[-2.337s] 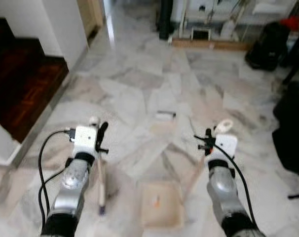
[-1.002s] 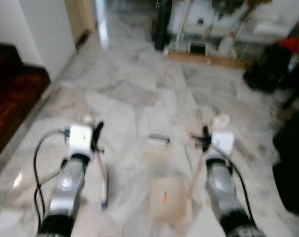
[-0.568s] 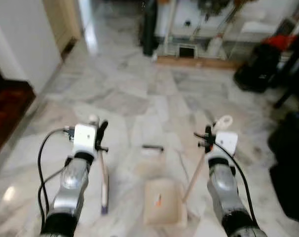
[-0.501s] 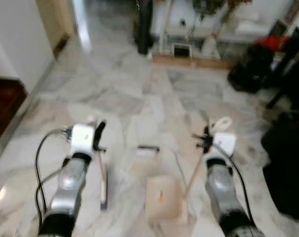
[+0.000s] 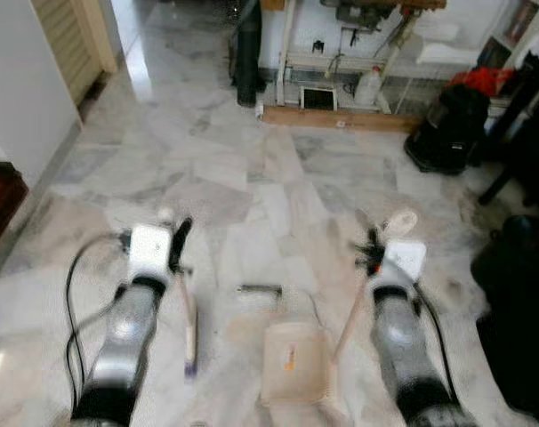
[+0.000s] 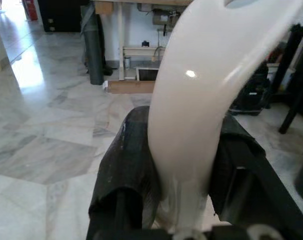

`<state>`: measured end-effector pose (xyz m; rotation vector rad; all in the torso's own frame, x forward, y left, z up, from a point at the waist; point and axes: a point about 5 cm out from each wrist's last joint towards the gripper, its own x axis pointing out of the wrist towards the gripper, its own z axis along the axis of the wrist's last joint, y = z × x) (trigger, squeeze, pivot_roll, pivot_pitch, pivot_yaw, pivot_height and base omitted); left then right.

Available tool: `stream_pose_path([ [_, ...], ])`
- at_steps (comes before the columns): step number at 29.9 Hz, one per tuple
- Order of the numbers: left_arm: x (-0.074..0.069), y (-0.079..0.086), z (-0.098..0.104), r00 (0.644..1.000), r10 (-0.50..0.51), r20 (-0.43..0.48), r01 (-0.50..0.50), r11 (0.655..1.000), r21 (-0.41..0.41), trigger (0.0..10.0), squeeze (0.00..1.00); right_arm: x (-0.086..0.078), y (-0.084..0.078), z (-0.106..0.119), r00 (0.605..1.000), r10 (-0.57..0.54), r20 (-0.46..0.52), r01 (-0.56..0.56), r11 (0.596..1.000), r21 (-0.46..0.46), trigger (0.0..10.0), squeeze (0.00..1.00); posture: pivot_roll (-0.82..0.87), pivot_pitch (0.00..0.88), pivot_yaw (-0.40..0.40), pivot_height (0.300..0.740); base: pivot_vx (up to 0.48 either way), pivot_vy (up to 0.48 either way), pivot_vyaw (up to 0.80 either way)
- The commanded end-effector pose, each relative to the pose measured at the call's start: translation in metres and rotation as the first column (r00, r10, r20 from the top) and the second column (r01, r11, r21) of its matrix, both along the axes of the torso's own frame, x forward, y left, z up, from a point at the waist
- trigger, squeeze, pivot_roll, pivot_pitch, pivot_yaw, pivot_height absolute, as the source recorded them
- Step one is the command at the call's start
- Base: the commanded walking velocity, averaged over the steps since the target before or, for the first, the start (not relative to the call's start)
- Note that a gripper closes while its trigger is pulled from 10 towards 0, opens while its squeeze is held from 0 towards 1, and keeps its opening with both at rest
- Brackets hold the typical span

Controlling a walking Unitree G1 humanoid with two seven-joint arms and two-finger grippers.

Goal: Sweep floor

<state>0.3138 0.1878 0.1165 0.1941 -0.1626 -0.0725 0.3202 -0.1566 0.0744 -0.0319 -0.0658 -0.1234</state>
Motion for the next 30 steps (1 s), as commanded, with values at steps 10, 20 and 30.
stream_pose_path([
  [10,0.0019,-0.0054,0.0101,0.999,-0.018,0.051,0.018,1.0,-0.005,10.0,0.0,0.0022,-0.0059,0.0077,0.999,-0.022,0.04,0.022,1.0,0.014,10.0,0.0,-0.05,0.095,-0.043,0.74,0.389,0.0,0.0],
  [20,0.0016,-0.0056,0.0098,0.999,-0.018,0.05,0.018,1.0,-0.004,10.0,0.0,0.0024,-0.0075,0.0081,0.999,-0.029,0.042,0.028,0.999,0.027,10.0,0.0,-0.05,0.094,-0.042,0.74,0.39,0.0,-0.4],
  [30,0.0018,-0.0049,0.0103,0.998,-0.013,0.056,0.013,1.0,-0.005,10.0,0.0,0.0029,-0.0101,0.006,0.999,-0.047,0.021,0.047,0.999,0.007,10.0,0.0,-0.05,0.093,-0.041,0.74,0.34,0.0,0.0],
])
